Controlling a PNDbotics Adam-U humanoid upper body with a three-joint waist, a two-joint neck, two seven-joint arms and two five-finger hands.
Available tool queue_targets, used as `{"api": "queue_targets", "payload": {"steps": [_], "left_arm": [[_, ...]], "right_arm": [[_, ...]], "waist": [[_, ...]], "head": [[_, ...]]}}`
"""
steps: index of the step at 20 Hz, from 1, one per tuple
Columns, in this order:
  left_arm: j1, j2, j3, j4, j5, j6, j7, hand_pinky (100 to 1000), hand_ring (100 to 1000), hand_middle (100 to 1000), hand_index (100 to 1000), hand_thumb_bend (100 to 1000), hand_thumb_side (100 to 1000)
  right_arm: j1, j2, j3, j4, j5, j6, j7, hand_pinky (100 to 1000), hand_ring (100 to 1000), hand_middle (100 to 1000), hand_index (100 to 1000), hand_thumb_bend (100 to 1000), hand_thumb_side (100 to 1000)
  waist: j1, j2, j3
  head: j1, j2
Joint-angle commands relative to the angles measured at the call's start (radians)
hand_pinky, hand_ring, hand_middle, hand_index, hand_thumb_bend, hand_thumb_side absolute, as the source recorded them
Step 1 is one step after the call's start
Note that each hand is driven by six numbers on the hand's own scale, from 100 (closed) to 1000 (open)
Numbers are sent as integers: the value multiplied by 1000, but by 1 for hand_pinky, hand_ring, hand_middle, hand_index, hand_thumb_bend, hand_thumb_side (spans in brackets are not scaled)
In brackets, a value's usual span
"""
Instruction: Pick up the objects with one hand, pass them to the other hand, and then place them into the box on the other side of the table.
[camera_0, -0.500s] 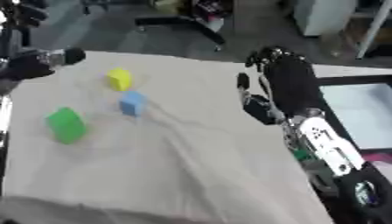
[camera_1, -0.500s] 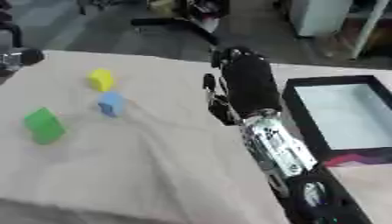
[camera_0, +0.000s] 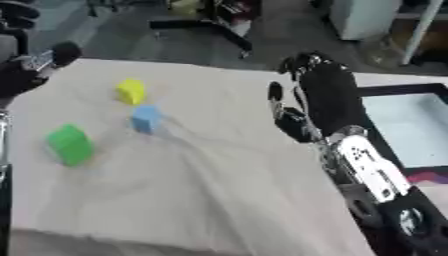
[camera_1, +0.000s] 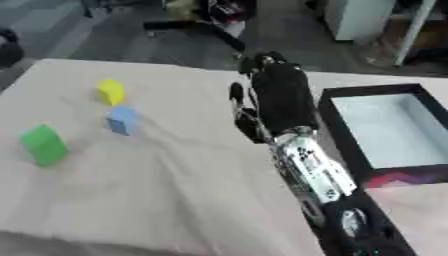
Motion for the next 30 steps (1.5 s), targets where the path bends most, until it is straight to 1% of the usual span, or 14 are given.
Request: {"api": "queue_targets", "payload": {"steps": [1, 3, 4, 5, 6, 8, 9, 11, 13, 16, 19, 24, 26, 30], "left_arm": [[-6, 16, 11, -14, 0, 4, -1, 643, 626, 639, 778, 1000, 578], [-3, 40, 18, 0, -26, 17, -9, 645, 625, 641, 788, 1000, 554], [2, 78, 18, 28, -68, 39, -44, 664, 638, 658, 810, 1000, 532], [5, 121, 16, 60, -125, 60, -103, 693, 658, 682, 832, 1000, 519], [13, 180, 9, 107, -197, 72, -187, 712, 671, 698, 846, 1000, 515], [28, 288, 1, 215, -315, 67, -342, 740, 688, 716, 865, 1000, 488], [36, 339, -5, 278, -353, 57, -399, 752, 696, 724, 874, 1000, 473], [46, 417, -20, 409, -394, 38, -463, 758, 701, 729, 877, 1000, 456], [49, 458, -45, 527, -401, 19, -485, 759, 703, 732, 880, 1000, 439], [31, 462, -80, 663, -390, -1, -480, 737, 678, 706, 859, 1000, 413], [8, 438, -100, 733, -394, 2, -445, 727, 666, 695, 849, 1000, 398], [-30, 394, -119, 797, -424, 21, -397, 708, 642, 666, 823, 978, 387], [-42, 379, -122, 813, -427, 30, -366, 699, 633, 656, 816, 1000, 391], [-65, 351, -135, 833, -434, 44, -323, 692, 621, 640, 802, 981, 393]], "right_arm": [[-11, 3, -8, -15, 1, 2, -6, 407, 648, 469, 668, 100, 270], [-10, 3, -6, -15, -2, 3, -7, 407, 649, 470, 671, 100, 272], [-10, 2, -5, -13, -4, 3, -7, 410, 650, 471, 673, 100, 273], [-10, 2, -4, -12, -4, 3, -6, 408, 649, 470, 674, 100, 276], [-8, 2, -4, -10, -5, 3, -6, 404, 648, 469, 675, 100, 280], [-5, 1, -2, -9, -7, 3, -9, 408, 649, 469, 675, 100, 282], [-5, 0, -1, -7, -7, 2, -10, 409, 649, 468, 673, 100, 284], [-3, -1, 2, -5, -8, -1, -12, 407, 648, 468, 674, 100, 286], [-2, 0, 4, -5, -9, -4, -14, 407, 648, 468, 673, 100, 288], [-2, 1, 6, -4, -11, -5, -13, 409, 648, 466, 669, 100, 290], [-2, 2, 6, -3, -13, -4, -11, 408, 648, 465, 668, 100, 291], [-2, 3, 6, -6, -16, -3, -13, 408, 648, 464, 668, 100, 291], [-3, 4, 5, -7, -17, -3, -13, 409, 648, 464, 668, 100, 291], [-5, 5, 5, -8, -17, -4, -13, 410, 648, 464, 667, 100, 291]], "waist": [[0, -12, 0], [1, -12, -1], [2, -12, -2], [3, -12, -4], [6, -13, -6], [11, -15, -7], [14, -15, -7], [20, -17, -9], [23, -18, -12], [21, -19, -15], [19, -19, -15], [17, -17, -16], [16, -16, -17], [15, -15, -20]], "head": [[-3, 6], [-3, 6], [-1, 6], [1, 6], [3, 6], [3, 6], [2, 6], [3, 6], [4, 6], [4, 6], [7, 6], [11, 6], [12, 6], [15, 6]]}}
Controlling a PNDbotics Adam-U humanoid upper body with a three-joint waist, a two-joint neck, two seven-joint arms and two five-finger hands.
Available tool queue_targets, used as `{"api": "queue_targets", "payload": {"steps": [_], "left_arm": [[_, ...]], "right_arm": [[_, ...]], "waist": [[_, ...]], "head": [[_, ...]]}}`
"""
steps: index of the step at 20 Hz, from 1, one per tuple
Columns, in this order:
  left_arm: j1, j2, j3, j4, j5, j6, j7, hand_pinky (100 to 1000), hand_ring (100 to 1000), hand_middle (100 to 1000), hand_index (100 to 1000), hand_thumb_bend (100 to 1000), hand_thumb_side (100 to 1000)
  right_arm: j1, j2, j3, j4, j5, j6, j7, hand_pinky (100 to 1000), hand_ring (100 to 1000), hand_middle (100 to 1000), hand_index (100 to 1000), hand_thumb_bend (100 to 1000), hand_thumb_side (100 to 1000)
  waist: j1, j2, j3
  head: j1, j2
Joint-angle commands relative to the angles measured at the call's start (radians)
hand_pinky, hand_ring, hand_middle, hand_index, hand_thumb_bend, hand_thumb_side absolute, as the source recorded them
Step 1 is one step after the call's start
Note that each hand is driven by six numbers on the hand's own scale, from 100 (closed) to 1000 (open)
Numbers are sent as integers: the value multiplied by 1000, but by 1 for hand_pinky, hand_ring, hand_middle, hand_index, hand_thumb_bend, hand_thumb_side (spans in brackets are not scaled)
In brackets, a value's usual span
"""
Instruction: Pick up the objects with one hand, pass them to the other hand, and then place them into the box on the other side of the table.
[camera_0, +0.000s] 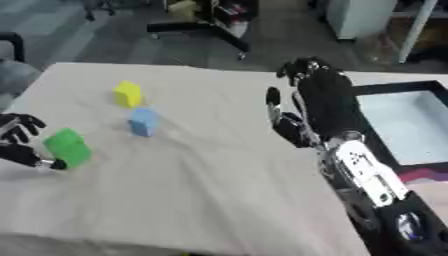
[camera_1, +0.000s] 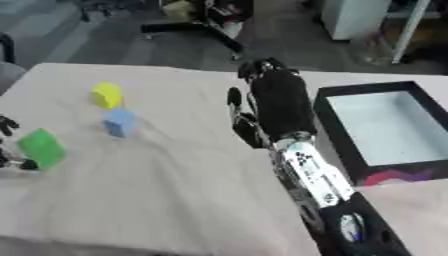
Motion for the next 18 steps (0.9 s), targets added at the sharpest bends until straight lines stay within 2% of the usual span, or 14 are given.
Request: {"api": "queue_targets", "payload": {"steps": [1, 8, 10, 11, 12, 13, 14, 16, 18], "left_arm": [[-27, 9, -7, 5, -17, 10, 31, 691, 619, 638, 800, 975, 394], [-40, -28, -5, 31, -63, 42, 71, 647, 564, 574, 739, 825, 384], [-41, -38, -2, 37, -65, 55, 96, 607, 523, 523, 688, 771, 362], [-41, -42, 0, 38, -61, 64, 116, 566, 486, 480, 640, 705, 339], [-41, -46, 2, 38, -54, 72, 142, 523, 449, 432, 584, 629, 314], [-41, -49, 2, 36, -43, 80, 171, 514, 442, 422, 573, 617, 309], [-41, -51, 2, 32, -29, 86, 199, 460, 404, 372, 520, 558, 278], [-41, -51, 2, 17, 7, 88, 238, 410, 370, 328, 474, 510, 248], [-50, -51, 6, -34, 78, 73, 259, 384, 352, 306, 452, 526, 241]], "right_arm": [[-15, 3, -3, -15, -6, -1, -2, 410, 648, 464, 667, 100, 291], [-18, 3, -4, -17, -8, -1, -4, 409, 647, 463, 668, 100, 290], [-18, 4, -4, -17, -9, 0, -5, 408, 647, 463, 668, 100, 290], [-18, 4, -5, -18, -9, 0, -6, 409, 648, 463, 669, 100, 290], [-18, 4, -5, -18, -10, 0, -6, 409, 648, 463, 669, 100, 290], [-18, 4, -5, -18, -10, 0, -5, 409, 648, 463, 669, 100, 290], [-19, 4, -4, -17, -11, 0, -5, 409, 648, 463, 669, 100, 289], [-20, 4, -4, -17, -12, 0, -4, 411, 649, 464, 670, 100, 286], [-25, 3, 2, -16, -13, -4, 1, 417, 652, 468, 674, 100, 272]], "waist": [[2, -10, -2], [2, -6, -5], [1, -6, -6], [1, -5, -6], [0, -5, -6], [0, -5, -6], [-1, -5, -6], [-1, -5, -6], [-1, -6, -3]], "head": [[6, 5], [9, 5], [10, 5], [10, 5], [9, 5], [9, 5], [10, 5], [10, 5], [5, 5]]}}
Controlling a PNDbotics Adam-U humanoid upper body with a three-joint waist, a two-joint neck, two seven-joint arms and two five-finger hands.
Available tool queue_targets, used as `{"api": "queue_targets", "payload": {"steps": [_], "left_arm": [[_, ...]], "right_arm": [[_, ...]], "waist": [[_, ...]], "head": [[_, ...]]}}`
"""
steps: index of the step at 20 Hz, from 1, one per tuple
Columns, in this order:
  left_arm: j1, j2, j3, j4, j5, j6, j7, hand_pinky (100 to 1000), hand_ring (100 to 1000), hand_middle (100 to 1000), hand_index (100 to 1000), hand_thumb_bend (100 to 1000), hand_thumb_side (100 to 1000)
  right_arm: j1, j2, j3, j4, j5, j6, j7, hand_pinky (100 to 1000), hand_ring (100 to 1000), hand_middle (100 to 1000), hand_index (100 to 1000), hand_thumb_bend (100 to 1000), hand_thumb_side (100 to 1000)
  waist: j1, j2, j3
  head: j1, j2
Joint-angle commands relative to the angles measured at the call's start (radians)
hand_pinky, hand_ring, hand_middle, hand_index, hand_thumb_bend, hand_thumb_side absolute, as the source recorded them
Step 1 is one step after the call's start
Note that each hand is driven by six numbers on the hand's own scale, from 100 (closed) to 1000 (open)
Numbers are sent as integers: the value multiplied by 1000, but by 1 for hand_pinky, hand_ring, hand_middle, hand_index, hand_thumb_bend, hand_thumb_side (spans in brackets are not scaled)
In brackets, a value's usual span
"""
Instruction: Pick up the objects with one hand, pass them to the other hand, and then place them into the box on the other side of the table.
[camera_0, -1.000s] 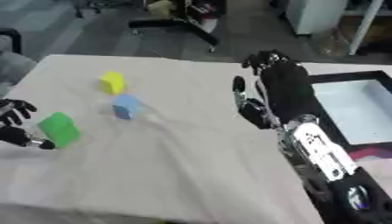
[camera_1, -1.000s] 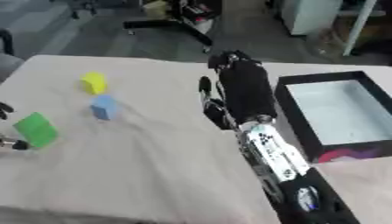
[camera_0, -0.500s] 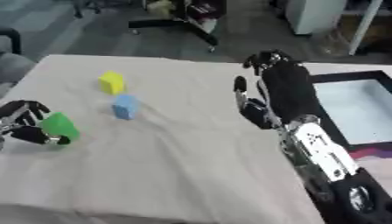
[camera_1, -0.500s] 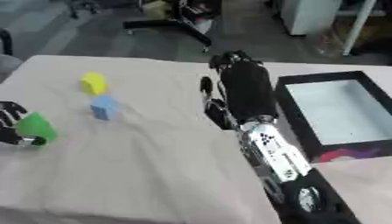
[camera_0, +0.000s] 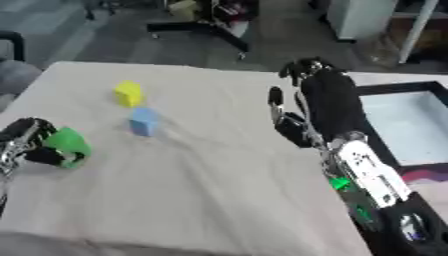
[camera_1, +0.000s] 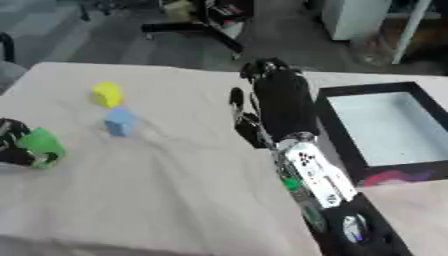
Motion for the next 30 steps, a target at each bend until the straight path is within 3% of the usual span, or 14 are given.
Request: {"api": "queue_targets", "payload": {"steps": [1, 4, 7, 8, 9, 11, 12, 13, 14, 19, 24, 30], "left_arm": [[-32, 29, 10, -90, 114, -21, 34, 381, 350, 303, 450, 531, 243], [-69, 34, -34, -172, 294, -79, 4, 384, 350, 302, 448, 570, 253], [-145, 10, -133, -217, 575, -149, -78, 400, 354, 301, 447, 612, 250], [-167, 4, -167, -220, 666, -161, -109, 401, 354, 302, 447, 613, 250], [-194, -12, -206, -223, 749, -170, -145, 409, 356, 301, 447, 616, 240], [-238, -41, -274, -220, 884, -172, -211, 423, 359, 304, 449, 636, 240], [-257, -55, -302, -218, 932, -171, -240, 425, 359, 305, 450, 637, 239], [-274, -72, -326, -217, 972, -169, -266, 432, 361, 306, 451, 640, 232], [-289, -87, -345, -214, 1005, -165, -287, 432, 361, 306, 451, 640, 232], [-327, -141, -394, -219, 1084, -153, -342, 440, 364, 308, 452, 637, 218], [-330, -154, -405, -224, 1053, -176, -350, 438, 364, 307, 451, 634, 216], [-335, -170, -431, -197, 1046, -182, -360, 438, 363, 305, 449, 632, 203]], "right_arm": [[-28, 1, 6, -14, -6, -8, 8, 421, 654, 469, 676, 100, 267], [-49, -1, 26, -9, 4, -28, 40, 471, 672, 496, 699, 100, 242], [-86, -4, 56, -4, 61, -71, 99, 648, 732, 613, 783, 100, 238], [-97, -4, 61, -5, 85, -86, 121, 664, 736, 622, 789, 100, 239], [-108, -3, 69, -6, 106, -102, 145, 776, 784, 727, 844, 187, 259], [-128, -1, 80, -10, 138, -130, 191, 902, 840, 810, 911, 282, 292], [-136, 0, 84, -11, 151, -141, 213, 929, 853, 828, 928, 302, 298], [-143, 2, 89, -12, 161, -150, 233, 1000, 904, 897, 977, 393, 322], [-149, 4, 92, -13, 171, -158, 253, 1000, 904, 897, 977, 393, 322], [-164, 13, 101, -21, 195, -176, 324, 1000, 958, 971, 1000, 498, 349], [-166, 18, 103, -30, 190, -165, 345, 1000, 942, 959, 1000, 569, 386], [-168, 19, 111, -32, 203, -156, 335, 1000, 927, 953, 1000, 569, 367]], "waist": [[5, -6, 3], [5, -9, 6], [3, -14, 7], [1, -15, 7], [-1, -16, 5], [-5, -16, 4], [-7, -16, 3], [-9, -15, 2], [-11, -14, 2], [-14, -10, -1], [-13, -10, -3], [-14, -10, -2]], "head": [[-3, 5], [-8, 5], [-13, 5], [-15, 5], [-15, 5], [-19, 5], [-24, 5], [-33, 2], [-40, -1], [-68, -19], [-84, -26], [-81, -25]]}}
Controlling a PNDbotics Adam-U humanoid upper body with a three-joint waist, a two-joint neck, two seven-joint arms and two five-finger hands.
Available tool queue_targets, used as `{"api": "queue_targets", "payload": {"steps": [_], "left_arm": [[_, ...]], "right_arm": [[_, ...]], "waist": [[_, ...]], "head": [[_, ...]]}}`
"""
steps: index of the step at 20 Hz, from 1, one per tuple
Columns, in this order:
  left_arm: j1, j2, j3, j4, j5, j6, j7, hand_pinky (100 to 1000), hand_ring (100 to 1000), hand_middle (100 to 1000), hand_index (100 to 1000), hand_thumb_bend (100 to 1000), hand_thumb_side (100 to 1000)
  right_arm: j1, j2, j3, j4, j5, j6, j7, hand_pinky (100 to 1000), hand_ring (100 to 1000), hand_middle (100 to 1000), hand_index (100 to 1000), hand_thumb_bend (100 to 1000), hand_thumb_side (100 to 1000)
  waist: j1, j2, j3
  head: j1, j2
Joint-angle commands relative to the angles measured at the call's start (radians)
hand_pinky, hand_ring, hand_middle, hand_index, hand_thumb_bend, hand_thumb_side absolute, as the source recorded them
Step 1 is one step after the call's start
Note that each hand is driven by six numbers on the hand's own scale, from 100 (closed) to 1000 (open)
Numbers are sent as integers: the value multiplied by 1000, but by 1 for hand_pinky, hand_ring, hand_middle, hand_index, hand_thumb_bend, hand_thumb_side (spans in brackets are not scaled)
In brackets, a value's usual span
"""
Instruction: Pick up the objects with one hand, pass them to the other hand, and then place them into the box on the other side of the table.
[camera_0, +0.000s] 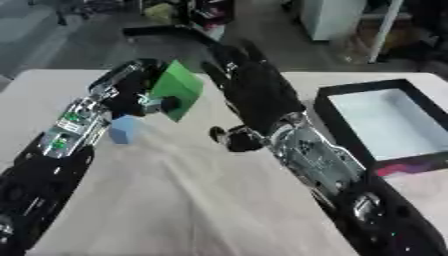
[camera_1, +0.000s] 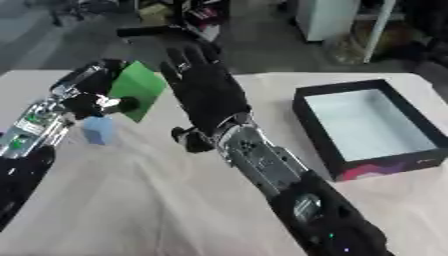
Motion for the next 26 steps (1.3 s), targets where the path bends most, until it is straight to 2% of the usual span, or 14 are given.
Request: {"api": "queue_targets", "payload": {"steps": [1, 18, 23, 26], "left_arm": [[-29, 1, -10, -2, 1, -6, -9, 438, 363, 305, 449, 630, 201], [-65, -26, -40, 18, -16, -18, -107, 450, 368, 310, 453, 617, 195], [-77, -32, -47, 27, -30, -26, -161, 448, 367, 309, 451, 612, 194], [-83, -35, -49, 29, -34, -32, -178, 448, 366, 308, 451, 607, 195]], "right_arm": [[-20, 2, 0, -20, 10, 4, -3, 1000, 926, 955, 1000, 563, 357], [-40, 3, 7, -23, -36, -71, 58, 1000, 936, 983, 1000, 508, 231], [-49, 2, 10, -22, -62, -91, 84, 1000, 935, 976, 1000, 459, 129], [-53, 1, 12, -22, -76, -98, 105, 1000, 935, 969, 1000, 437, 100]], "waist": [[2, -10, -1], [5, -10, -5], [5, -11, -4], [5, -11, -4]], "head": [[2, -11], [16, 1], [18, 2], [17, 3]]}}
